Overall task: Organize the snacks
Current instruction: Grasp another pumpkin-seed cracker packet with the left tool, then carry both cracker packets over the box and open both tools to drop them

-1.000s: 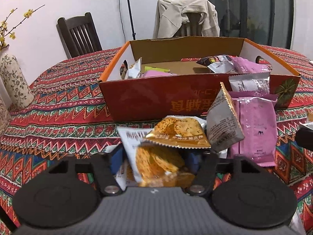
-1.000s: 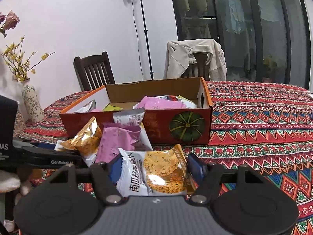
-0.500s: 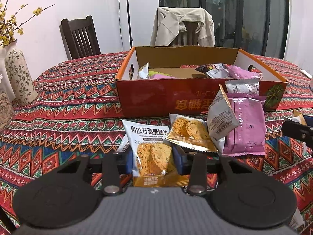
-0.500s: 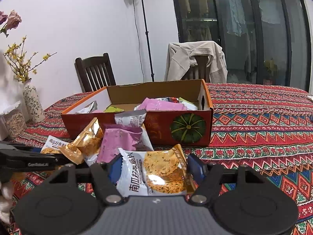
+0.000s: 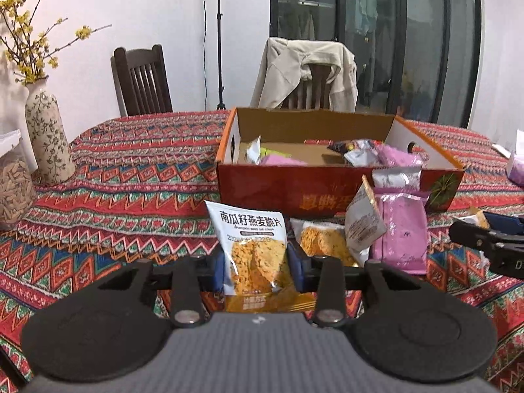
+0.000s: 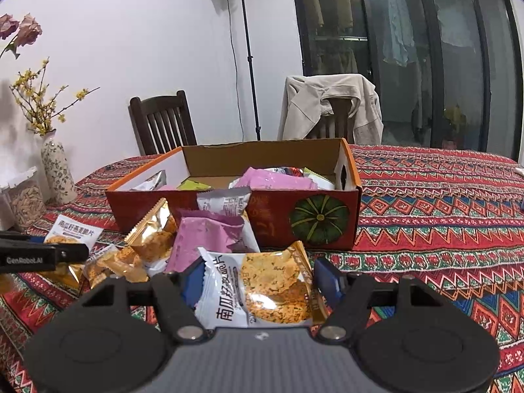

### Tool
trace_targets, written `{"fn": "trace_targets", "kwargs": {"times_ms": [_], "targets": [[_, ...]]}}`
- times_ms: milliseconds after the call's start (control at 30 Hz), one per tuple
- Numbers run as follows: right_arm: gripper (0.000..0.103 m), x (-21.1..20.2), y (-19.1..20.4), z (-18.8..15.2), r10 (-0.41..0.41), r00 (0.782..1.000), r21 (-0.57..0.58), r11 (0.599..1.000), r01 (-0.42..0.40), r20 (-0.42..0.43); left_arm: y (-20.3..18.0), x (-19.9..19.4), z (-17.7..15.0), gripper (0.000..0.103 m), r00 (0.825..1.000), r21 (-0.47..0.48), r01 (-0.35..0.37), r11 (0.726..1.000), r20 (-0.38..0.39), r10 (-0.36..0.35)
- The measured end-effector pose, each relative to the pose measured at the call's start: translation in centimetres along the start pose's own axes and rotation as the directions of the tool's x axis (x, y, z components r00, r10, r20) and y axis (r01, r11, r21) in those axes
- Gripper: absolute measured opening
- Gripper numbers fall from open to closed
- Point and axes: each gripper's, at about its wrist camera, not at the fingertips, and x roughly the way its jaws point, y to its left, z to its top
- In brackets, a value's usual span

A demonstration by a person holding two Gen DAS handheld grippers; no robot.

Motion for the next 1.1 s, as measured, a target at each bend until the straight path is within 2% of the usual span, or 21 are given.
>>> {"fn": "trace_targets", "kwargs": {"times_ms": [200, 500, 733, 1100], "targets": [[0.069, -1.2, 0.6, 1.4, -0.003, 0.999, -0.027, 1.0, 0.004, 0.039, -0.4, -0.7, 1.7, 0.039, 0.998, 0.001, 0.031, 1.0, 0.05, -0.031], [0.069, -1.3, 1.5, 5.5, -0.029, 0.995, -0.092, 0.995, 0.039, 0.099, -2.2, -0.2, 5.8, 0.039, 0.988, 0.004, 0.063, 0.998, 0.141, -0.063], [0.069, 1.5, 1.3, 8.8, -0.049, 0.992, -0.077, 0.995, 0.058, 0.117, -3.3, 1.7, 9.1, 0.039, 0.982, -0.007, 0.062, 0.998, 0.18, -0.06], [0.069, 7.6, 0.3, 12.4, -0.083, 0.991, -0.019, 0.996, 0.085, 0.109, -3.1, 7.0, 12.5, 0.039, 0.986, -0.095, 0.047, 0.994, 0.165, -0.03]]}}
